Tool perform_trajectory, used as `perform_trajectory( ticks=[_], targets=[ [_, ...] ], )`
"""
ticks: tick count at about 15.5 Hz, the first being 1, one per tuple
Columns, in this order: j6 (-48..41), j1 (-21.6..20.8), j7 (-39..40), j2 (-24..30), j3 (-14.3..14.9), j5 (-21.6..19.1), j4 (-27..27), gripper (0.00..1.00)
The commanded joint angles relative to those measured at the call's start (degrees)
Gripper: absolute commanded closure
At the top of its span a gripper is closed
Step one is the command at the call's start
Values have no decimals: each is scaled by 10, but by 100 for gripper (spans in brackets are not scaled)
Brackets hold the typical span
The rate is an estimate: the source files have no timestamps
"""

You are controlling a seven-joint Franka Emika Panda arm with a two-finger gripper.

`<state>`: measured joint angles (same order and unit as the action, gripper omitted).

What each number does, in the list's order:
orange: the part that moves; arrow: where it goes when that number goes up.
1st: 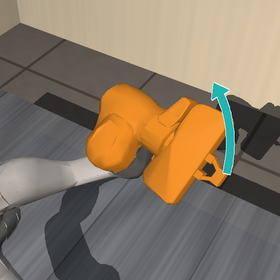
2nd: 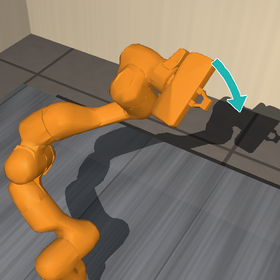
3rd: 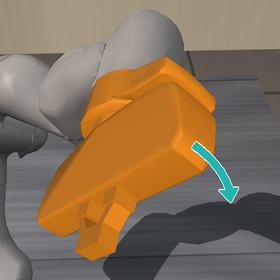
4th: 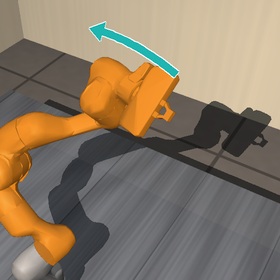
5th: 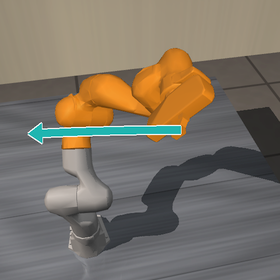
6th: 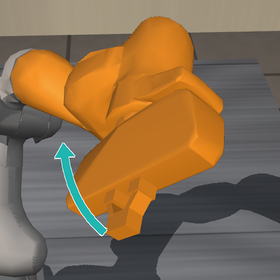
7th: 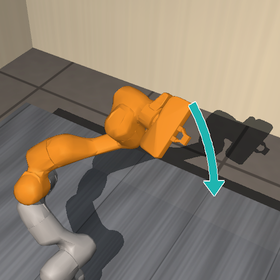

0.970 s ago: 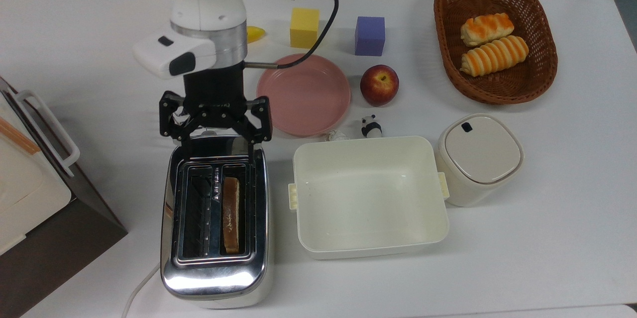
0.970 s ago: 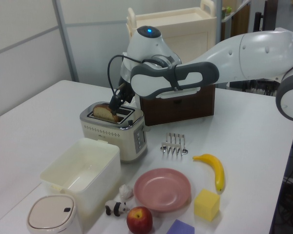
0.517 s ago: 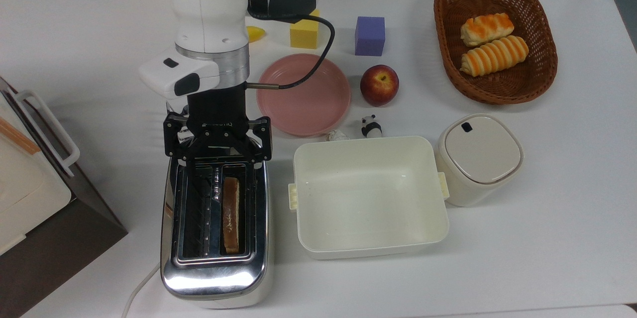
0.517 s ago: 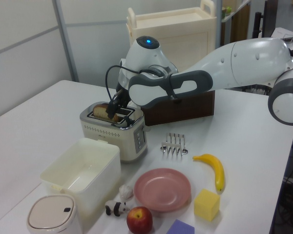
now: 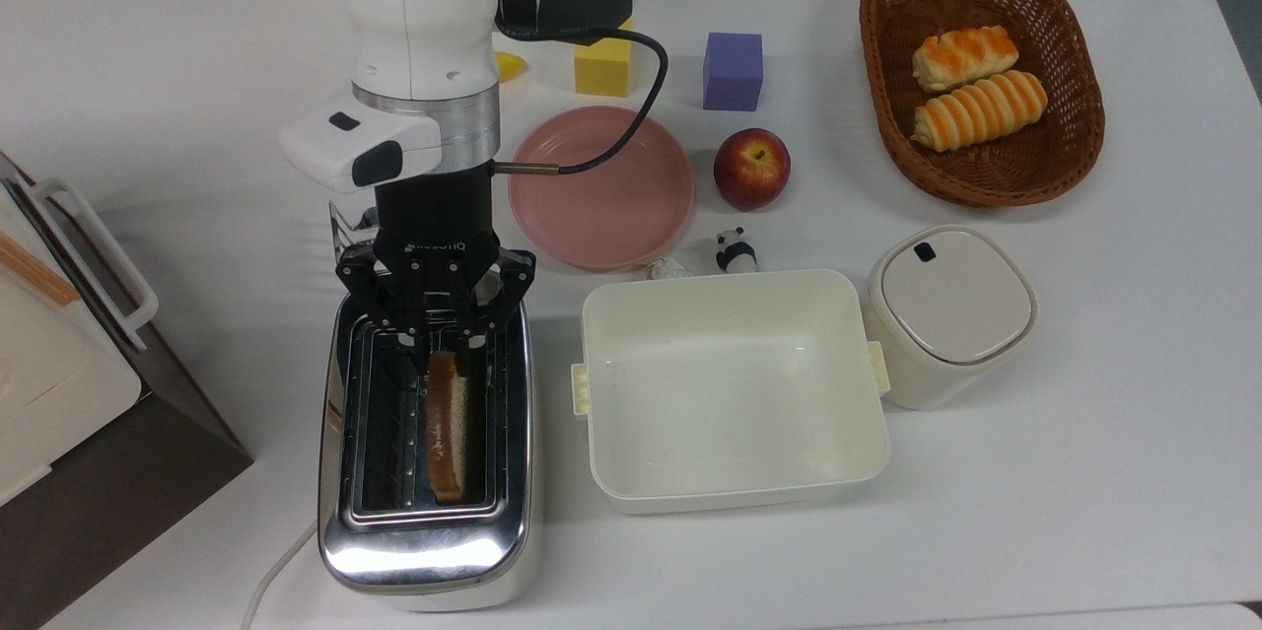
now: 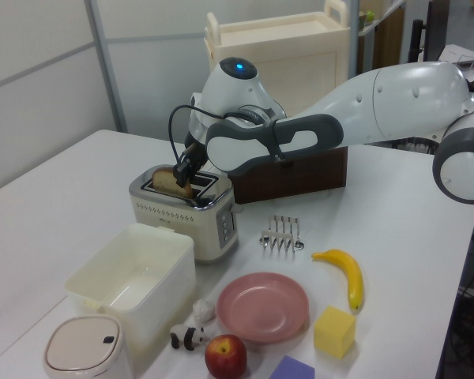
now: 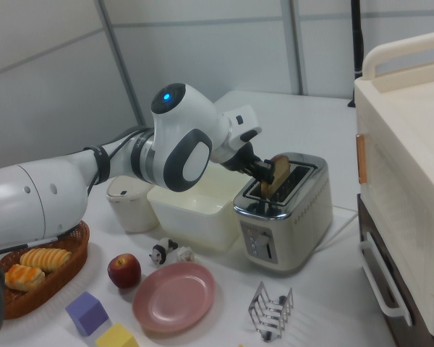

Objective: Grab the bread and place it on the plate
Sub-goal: 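Lower the gripper into the toaster and close on the toast slice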

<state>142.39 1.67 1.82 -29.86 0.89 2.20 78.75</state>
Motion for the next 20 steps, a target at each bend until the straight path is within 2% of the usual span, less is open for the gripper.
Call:
perform_trajectory(
  ticks=[1,20],
  targets=[
    [8,-4,13,-3,3,-2,-3,100],
    [7,-2,15,7,3,-4,-17,100]
  ],
)
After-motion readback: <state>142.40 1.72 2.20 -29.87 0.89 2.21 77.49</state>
